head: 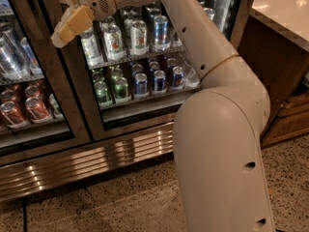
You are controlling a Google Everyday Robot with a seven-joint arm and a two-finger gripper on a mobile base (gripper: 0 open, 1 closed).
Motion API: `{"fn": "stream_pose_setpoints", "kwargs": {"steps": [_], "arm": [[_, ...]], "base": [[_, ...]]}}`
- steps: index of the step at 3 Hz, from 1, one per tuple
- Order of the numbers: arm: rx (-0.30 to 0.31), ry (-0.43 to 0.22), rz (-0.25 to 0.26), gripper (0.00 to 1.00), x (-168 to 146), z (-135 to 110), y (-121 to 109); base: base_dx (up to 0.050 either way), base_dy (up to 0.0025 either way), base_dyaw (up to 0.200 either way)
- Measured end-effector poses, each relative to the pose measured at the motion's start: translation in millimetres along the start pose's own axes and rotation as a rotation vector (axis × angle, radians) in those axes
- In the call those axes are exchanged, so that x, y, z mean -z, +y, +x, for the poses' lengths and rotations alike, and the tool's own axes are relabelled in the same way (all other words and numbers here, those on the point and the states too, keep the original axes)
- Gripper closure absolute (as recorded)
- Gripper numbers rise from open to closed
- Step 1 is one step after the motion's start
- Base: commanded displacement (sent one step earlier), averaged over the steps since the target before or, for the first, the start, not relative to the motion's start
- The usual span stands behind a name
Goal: Open right fridge door
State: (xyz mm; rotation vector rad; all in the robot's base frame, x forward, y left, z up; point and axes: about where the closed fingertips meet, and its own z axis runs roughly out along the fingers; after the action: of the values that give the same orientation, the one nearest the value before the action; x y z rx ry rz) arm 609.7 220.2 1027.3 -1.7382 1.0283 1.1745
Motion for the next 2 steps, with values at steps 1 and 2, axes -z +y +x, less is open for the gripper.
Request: {"fn": "stream_pose_setpoints", "kwargs": {"steps": [1,2], "arm": [[0.0,0.0,0.0,0.0,0.0,0.0,0.0],[0.0,0.0,0.0,0.19,-0.1,0.0,0.0]], "base": [[0.0,0.0,0.0],[0.0,0.0,0.0]]}}
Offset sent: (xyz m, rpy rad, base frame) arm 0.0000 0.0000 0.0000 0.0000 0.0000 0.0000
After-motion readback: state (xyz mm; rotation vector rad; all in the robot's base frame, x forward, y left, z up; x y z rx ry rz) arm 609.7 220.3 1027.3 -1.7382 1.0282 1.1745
